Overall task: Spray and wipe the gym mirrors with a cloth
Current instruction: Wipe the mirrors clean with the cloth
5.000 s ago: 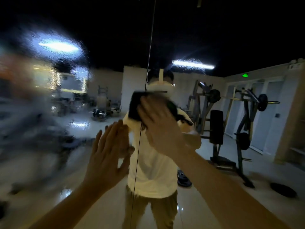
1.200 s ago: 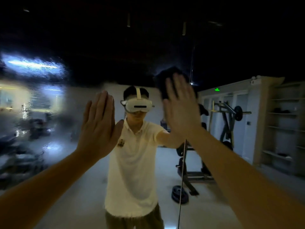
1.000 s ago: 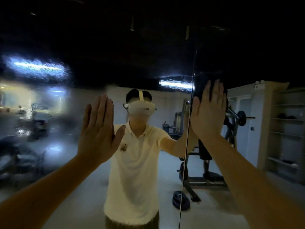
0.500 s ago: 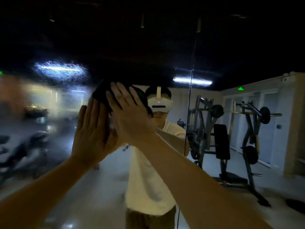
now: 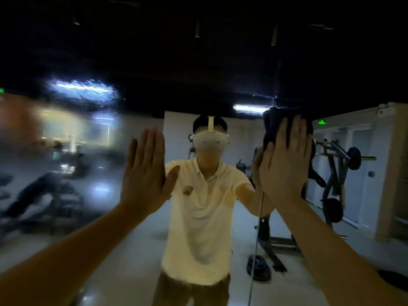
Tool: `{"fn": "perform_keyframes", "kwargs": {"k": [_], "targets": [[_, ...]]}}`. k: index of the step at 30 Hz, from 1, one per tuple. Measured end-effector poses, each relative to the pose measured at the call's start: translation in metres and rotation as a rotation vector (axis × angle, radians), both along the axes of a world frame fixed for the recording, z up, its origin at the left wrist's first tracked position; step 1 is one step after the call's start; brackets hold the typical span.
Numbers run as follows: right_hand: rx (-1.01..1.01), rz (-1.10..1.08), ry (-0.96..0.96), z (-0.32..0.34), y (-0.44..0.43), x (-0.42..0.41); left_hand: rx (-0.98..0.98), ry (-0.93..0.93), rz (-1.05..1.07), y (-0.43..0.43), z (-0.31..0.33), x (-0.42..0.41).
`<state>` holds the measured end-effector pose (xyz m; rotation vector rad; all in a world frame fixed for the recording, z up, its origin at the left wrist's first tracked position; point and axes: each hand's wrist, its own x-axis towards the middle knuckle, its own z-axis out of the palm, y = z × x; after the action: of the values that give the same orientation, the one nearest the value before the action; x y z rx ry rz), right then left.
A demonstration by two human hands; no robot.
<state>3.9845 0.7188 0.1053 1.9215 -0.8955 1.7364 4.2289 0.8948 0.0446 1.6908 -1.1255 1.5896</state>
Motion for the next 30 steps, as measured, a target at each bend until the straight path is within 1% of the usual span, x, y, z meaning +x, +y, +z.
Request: {"fn": "perform_keyframes", "kwargs": {"k": [2, 3, 6, 8, 13, 14, 16, 19, 21, 23, 26, 30], "targets": [[0.009, 0.032, -0.064, -0.002, 0.015, 0.022, -0.005, 0.005, -0.023, 0.002, 0.001, 0.0], [-0.004, 0.033, -0.06, -0.004, 0.024, 0.035, 0.001, 0.004, -0.041, 0.004, 0.002, 0.0], [-0.086, 0.026, 0.037, -0.012, 0.053, 0.079, 0.051, -0.074, -0.126, 0.022, 0.002, 0.009], [-0.144, 0.06, 0.076, -0.015, 0.078, 0.114, 0.056, -0.12, -0.166, 0.042, -0.002, 0.022], [-0.273, 0.135, 0.201, -0.038, 0.139, 0.192, -0.026, -0.066, -0.197, 0.089, -0.026, 0.072], [-0.289, 0.152, 0.224, -0.045, 0.148, 0.201, -0.027, -0.056, -0.201, 0.095, -0.03, 0.078], [-0.332, 0.173, 0.334, -0.058, 0.157, 0.207, -0.019, -0.014, -0.212, 0.102, -0.037, 0.081], [-0.45, 0.182, 0.549, -0.07, 0.143, 0.186, -0.019, 0.0, -0.257, 0.101, -0.045, 0.073], [-0.464, 0.153, 0.598, -0.074, 0.12, 0.158, -0.014, -0.017, -0.241, 0.092, -0.049, 0.067], [-0.415, 0.101, 0.538, -0.075, 0.094, 0.126, 0.005, -0.019, -0.211, 0.079, -0.053, 0.06], [-0.305, -0.01, 0.393, -0.073, 0.053, 0.073, 0.02, -0.002, -0.14, 0.059, -0.059, 0.051], [-0.131, -0.052, 0.209, -0.089, 0.002, 0.014, 0.012, 0.004, -0.049, 0.05, -0.061, 0.047]]}}
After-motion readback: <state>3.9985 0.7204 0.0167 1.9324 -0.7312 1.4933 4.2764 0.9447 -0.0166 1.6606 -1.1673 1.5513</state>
